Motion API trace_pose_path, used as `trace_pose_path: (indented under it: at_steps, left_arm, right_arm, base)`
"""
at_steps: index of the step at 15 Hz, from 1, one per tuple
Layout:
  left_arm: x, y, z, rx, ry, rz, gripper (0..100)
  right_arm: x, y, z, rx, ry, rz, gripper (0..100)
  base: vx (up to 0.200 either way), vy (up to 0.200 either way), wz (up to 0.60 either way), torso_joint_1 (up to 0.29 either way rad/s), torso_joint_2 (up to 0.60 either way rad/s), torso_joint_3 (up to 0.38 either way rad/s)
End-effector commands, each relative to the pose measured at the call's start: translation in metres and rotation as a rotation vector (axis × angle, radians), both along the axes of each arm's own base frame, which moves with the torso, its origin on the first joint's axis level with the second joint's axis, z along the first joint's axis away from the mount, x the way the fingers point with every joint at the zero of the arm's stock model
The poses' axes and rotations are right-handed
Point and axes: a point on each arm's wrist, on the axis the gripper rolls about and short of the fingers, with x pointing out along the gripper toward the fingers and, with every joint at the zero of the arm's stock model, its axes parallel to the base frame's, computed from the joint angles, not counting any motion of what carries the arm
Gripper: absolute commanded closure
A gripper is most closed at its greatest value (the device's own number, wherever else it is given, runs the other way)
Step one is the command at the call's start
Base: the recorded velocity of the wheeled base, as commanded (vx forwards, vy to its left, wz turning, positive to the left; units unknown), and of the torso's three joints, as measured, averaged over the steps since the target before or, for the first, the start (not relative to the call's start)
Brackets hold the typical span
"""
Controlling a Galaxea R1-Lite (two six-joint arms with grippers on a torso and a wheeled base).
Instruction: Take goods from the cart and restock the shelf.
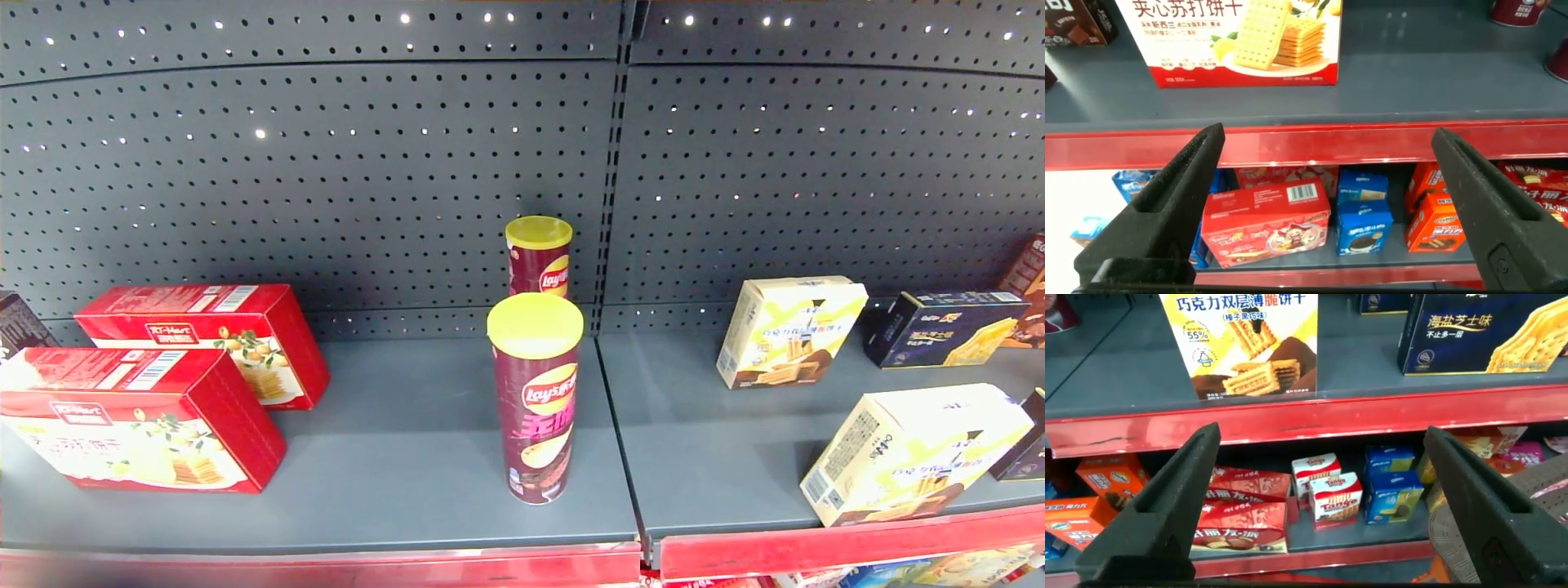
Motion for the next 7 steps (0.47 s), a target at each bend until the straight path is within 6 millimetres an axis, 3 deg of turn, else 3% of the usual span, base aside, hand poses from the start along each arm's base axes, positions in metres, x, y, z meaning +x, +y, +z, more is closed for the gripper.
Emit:
trace_pose_path:
  at_steps: [1,7]
  left_arm:
    - [0.0002,0.0000,0.0000,0.000,0.002,0.000,0]
    - [0.0002,0.0000,0.0000,0.000,0.002,0.002,0]
  right_arm:
    - [-0.0001,0.0000,0.0001,0.001,-0.003,0.000,0]
    - [0.0000,0.0000,0.0000,-0.001,0.000,0.000,0]
  base:
    - [0.000,0.000,0.00,0.000,0.00,0.000]
    - [0.000,0.000,0.00,0.000,0.00,0.000]
